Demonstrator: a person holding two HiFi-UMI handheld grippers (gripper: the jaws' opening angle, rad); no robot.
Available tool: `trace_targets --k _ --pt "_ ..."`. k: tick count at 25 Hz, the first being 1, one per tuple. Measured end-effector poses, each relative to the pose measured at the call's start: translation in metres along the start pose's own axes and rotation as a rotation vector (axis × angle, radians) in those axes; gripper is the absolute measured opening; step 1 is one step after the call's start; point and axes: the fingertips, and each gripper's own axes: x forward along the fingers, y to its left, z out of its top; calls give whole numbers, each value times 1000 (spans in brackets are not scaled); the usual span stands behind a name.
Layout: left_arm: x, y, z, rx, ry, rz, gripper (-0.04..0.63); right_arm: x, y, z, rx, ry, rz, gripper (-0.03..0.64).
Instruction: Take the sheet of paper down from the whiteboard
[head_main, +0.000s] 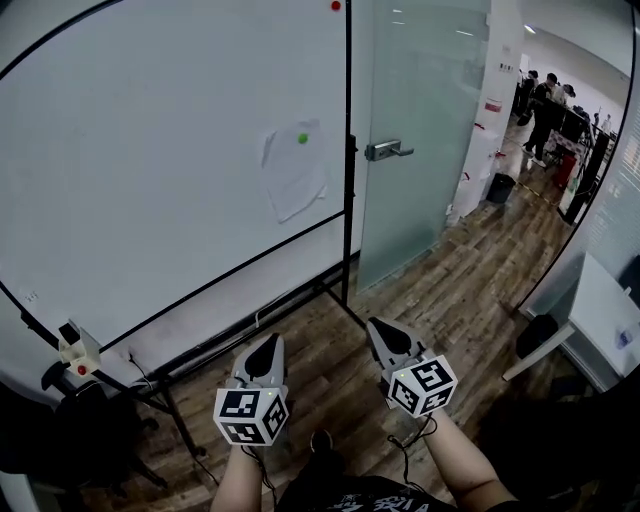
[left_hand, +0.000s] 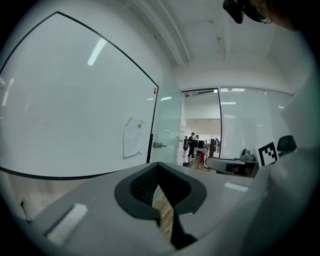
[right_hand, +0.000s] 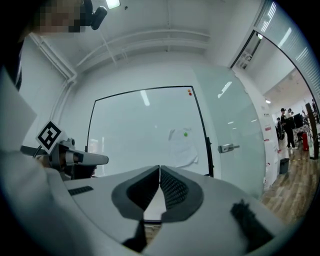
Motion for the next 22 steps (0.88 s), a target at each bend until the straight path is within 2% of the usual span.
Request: trace_targets --k 10,13,22 --pt "76 66 29 7 -15 -8 8 96 -28 9 -7 -3 1 17" --pt "97 78 36 -3 -21 -30 8 117 -39 10 -12 1 -10 16" --pt "147 110 56 31 -37 -77 8 172 -57 20 -35 -19 -33 15"
